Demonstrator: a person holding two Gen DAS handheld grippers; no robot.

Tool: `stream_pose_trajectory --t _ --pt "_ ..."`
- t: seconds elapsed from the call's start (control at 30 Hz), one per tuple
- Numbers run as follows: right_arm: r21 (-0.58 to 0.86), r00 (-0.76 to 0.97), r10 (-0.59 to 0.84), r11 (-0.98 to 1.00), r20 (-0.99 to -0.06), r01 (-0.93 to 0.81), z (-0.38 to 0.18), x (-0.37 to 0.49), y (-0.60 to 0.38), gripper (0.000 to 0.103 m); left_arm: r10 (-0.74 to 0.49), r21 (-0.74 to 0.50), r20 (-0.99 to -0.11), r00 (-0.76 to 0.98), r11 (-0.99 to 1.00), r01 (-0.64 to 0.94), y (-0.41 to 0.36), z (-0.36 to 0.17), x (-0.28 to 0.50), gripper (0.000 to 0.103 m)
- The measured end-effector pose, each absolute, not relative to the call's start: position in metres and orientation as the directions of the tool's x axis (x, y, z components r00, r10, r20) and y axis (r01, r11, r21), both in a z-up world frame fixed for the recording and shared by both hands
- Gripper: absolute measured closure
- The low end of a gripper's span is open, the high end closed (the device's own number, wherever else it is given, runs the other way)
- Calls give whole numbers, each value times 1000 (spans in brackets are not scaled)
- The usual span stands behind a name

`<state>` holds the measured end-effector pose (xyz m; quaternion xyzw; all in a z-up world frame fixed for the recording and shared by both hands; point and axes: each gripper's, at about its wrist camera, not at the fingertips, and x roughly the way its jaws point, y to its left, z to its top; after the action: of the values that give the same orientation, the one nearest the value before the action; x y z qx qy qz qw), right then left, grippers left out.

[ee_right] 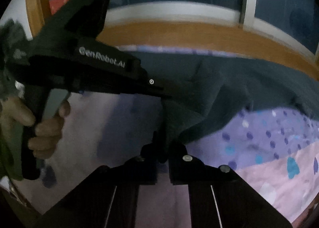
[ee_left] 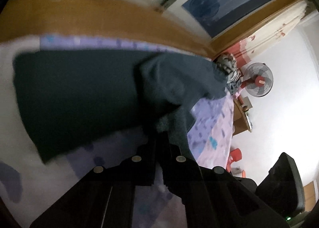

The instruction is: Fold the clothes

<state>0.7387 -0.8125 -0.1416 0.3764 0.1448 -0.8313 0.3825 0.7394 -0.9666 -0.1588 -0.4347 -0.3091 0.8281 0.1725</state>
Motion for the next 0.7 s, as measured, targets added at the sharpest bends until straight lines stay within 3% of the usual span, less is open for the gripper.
stream_pose_trajectory --t 0.33,0.5,0.7 --pt "80 -418 -632 -606 -653 791 -95 732 -864 97 424 -564 -589 -688 -825 -25 -1018 -97 732 99" --pt "1 -473 -679 -572 -562 820 -66 734 -916 97 283 -449 -571 -771 -893 5 -1056 -62 743 99" --pt "-31 -385 -563 -536 -731 844 -136 718 -963 97 209 -400 -738 -641 -901 168 -1084 -138 724 99"
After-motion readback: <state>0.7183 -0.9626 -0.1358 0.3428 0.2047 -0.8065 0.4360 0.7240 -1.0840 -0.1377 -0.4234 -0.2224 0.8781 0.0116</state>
